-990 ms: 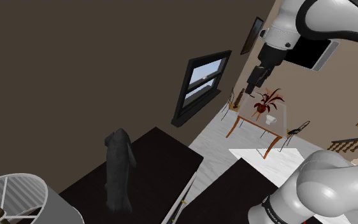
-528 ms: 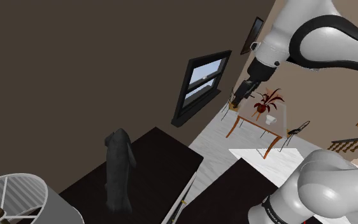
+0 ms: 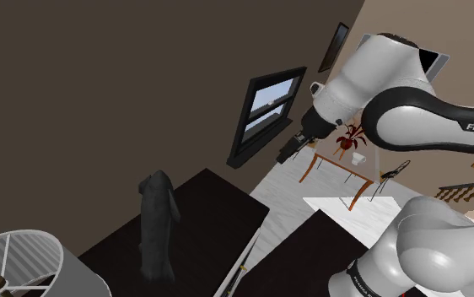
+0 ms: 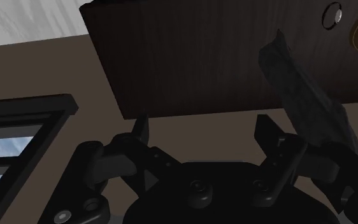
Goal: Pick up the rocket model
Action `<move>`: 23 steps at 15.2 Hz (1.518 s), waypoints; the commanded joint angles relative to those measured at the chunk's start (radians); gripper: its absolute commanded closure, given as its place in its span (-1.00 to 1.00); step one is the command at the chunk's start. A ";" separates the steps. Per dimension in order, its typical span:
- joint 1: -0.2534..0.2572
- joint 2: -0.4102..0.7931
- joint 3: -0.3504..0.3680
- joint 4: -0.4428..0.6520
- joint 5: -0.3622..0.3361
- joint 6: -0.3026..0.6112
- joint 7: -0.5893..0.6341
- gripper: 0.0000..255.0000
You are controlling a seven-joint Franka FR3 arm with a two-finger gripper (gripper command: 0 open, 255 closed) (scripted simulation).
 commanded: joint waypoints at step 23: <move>-0.941 0.378 1.445 0.030 -0.087 1.253 0.675 -1.00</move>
